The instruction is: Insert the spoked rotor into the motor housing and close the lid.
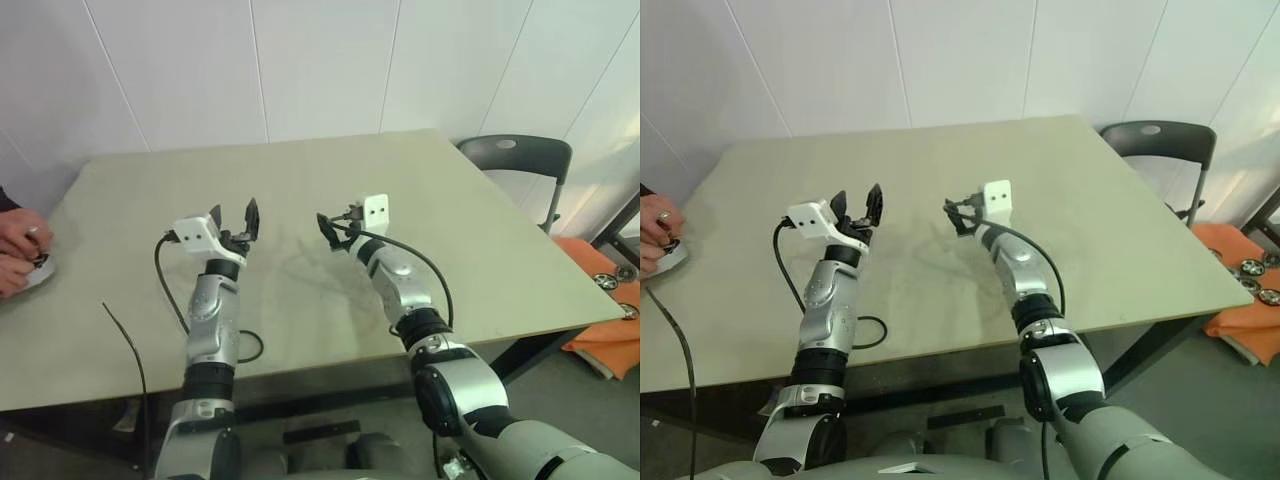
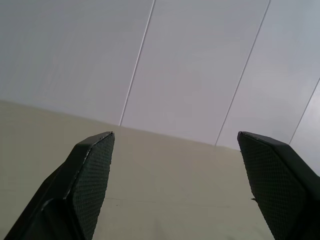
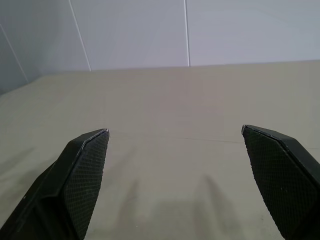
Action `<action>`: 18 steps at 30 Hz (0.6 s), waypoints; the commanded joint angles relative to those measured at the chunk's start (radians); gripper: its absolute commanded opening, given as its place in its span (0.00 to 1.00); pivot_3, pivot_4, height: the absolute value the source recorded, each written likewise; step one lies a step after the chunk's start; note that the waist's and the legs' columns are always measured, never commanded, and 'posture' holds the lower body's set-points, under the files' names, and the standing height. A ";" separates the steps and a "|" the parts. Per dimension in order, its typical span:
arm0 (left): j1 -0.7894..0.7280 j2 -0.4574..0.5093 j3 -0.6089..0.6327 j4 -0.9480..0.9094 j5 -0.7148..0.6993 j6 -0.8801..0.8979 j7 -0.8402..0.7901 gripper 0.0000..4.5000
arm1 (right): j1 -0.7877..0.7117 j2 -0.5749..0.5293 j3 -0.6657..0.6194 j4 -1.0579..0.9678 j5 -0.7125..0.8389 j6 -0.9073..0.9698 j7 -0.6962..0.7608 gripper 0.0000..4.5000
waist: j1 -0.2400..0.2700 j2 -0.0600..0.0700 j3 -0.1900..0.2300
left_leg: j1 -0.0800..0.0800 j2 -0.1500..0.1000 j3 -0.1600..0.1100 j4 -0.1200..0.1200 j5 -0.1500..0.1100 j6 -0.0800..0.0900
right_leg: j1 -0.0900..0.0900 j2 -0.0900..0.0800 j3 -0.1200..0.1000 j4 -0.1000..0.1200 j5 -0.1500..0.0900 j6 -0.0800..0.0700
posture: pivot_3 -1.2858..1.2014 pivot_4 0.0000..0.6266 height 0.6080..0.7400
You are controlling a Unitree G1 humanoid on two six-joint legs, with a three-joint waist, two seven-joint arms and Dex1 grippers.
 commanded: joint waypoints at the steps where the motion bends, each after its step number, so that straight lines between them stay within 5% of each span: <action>1: -0.007 0.009 0.001 -0.046 -0.003 0.000 0.007 0.93 | -0.022 0.004 -0.007 -0.026 0.006 -0.011 -0.006 0.99 | 0.000 0.000 0.000 | 0.000 0.000 0.000 0.000 0.000 0.000 | 0.000 0.000 0.000 0.000 0.000 0.000 | 0.52 0.00 1.00; 18: 0.061 0.035 0.020 -0.141 -0.007 0.069 0.043 0.93 | -0.017 -0.038 0.002 -0.059 -0.021 -0.012 0.001 0.99 | 0.000 0.000 0.000 | 0.000 0.000 0.000 -0.002 0.000 0.000 | 0.000 0.000 0.000 -0.001 0.000 0.000 | 0.52 0.00 1.00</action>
